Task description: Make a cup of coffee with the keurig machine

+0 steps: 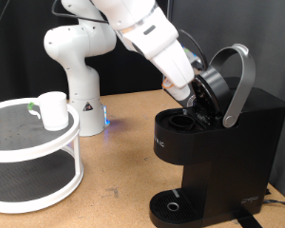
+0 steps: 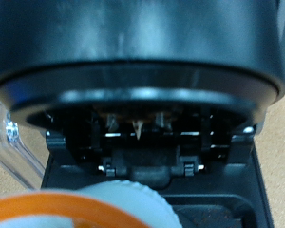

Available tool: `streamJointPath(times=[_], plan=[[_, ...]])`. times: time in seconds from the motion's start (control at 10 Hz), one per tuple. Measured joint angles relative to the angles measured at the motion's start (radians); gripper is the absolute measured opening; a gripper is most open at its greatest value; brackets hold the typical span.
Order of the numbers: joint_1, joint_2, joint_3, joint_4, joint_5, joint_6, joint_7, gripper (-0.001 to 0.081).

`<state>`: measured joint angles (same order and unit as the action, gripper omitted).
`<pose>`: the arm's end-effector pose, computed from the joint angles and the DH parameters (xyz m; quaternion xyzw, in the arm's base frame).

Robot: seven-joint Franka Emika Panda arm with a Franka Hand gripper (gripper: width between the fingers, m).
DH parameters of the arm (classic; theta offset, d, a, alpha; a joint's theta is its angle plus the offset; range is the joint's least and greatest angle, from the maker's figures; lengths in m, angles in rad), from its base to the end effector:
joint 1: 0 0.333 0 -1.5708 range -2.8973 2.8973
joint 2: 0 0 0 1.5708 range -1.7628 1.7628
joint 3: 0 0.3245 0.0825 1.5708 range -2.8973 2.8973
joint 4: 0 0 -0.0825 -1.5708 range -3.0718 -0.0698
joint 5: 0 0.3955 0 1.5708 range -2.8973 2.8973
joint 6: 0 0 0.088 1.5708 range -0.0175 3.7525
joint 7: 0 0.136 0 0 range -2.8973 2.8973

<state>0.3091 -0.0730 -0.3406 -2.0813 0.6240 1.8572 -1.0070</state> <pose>0.5288 0.0429 0.4394 -0.8857 -0.3476 -0.0827 0.2964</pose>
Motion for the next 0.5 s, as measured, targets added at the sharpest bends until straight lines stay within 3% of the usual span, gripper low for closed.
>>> streamJointPath(times=[0.5], plan=[[0.0, 0.029, 0.029, -0.029, -0.037, 0.052, 0.029, 0.0427]])
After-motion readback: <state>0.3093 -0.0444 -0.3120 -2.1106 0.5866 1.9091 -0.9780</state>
